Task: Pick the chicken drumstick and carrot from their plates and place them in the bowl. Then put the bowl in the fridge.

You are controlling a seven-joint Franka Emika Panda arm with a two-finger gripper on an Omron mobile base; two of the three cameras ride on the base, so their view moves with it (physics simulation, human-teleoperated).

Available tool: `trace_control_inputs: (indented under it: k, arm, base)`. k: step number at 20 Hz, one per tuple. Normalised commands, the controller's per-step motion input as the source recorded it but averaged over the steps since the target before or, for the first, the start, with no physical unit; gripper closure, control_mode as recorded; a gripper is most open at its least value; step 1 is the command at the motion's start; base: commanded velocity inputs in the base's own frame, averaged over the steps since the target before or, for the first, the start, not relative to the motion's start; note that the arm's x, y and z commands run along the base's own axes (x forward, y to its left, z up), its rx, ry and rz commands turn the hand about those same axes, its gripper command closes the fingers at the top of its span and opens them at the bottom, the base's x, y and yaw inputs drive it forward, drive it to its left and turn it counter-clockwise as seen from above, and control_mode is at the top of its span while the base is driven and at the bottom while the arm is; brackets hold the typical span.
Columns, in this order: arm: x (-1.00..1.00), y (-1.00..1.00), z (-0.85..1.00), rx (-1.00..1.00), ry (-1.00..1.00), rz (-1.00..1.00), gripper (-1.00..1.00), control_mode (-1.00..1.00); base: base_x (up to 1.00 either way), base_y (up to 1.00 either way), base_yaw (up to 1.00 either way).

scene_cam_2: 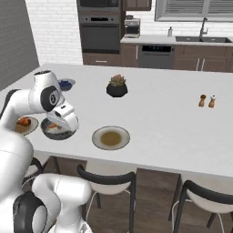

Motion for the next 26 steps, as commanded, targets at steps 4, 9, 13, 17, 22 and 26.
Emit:
trace_control_inputs:
  k: [4, 9, 13, 17, 22, 26]
  arm:
    - [-0.55, -0.50, 0.20, 0.02, 0.01, 0.34, -1.00, -1.00]
    - [-0.77, -0.27, 0.03, 0.03, 0.00, 0.18, -1.00, -1.00]
    - [-0.40, 0.01, 0.02, 0.04, -0.01, 0.07, -1.00, 1.00]
    - [0.00, 0.00, 0.00, 0.00, 0.00, 0.00, -1.00, 1.00]
    - [0.00, 0.00, 0.00, 0.00, 0.00, 0.00, -1.00, 1.00]
    - [0.00, 0.00, 0.00, 0.00, 0.00, 0.00, -1.00, 1.00]
  base:
    - [0.00, 0.00, 0.00]
    - [0.00, 0.00, 0.00]
    - [-0.06, 0.18, 0.00]
    - [-0.04, 1.00, 0.04]
    - [0.00, 1.00, 0.03]
    - [0.00, 0.79, 0.00]
